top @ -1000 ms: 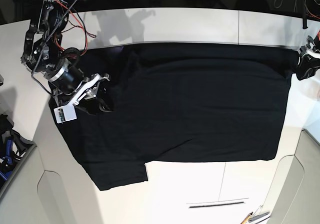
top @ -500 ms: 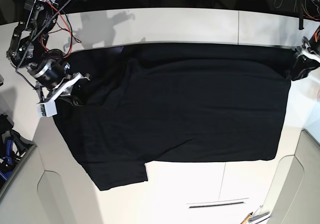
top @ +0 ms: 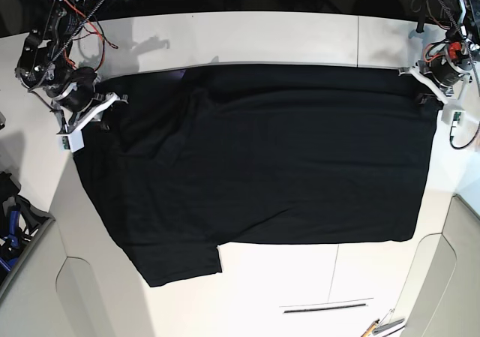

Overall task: Fold the T-shirt properly
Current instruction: 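Release and regrasp the shirt edge with the right gripper, then slide the right gripper along the shirt side toward the hem and grasp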

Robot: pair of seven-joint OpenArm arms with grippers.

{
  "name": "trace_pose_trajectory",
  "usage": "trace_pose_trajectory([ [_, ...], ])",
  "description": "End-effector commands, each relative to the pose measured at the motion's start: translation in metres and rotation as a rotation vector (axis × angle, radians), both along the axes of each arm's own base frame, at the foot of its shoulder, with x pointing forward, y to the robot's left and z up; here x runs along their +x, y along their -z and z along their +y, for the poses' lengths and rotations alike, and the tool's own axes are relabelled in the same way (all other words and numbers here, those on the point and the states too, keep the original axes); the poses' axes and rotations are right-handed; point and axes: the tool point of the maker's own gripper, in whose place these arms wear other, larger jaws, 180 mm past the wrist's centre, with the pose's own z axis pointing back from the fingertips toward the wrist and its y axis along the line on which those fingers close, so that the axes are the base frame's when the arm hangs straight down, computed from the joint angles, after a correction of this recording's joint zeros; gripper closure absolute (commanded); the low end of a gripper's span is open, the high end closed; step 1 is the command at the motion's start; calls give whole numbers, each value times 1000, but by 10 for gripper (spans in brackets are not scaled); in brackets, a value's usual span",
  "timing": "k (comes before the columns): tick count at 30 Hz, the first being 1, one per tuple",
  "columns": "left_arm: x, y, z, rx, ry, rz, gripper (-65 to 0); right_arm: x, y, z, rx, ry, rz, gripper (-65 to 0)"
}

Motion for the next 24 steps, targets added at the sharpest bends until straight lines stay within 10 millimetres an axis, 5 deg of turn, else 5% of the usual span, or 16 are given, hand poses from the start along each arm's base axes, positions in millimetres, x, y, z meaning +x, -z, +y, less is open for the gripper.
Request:
trace_pose_trajectory([
  [1,2,-7,4,14,11,3,0,2,-1,-8,-7,3,-4,0],
  [9,-36,12,-3,-43,9,119,0,-49,21,-9,58,-16,139,0],
  [18,-88,31,-15,-119,2,231,0,-99,13,-7,-12,-75,198,0],
  [24,-111,36,-15,-130,-8,285,0,-115,8,-9,-51,-89,209,0],
])
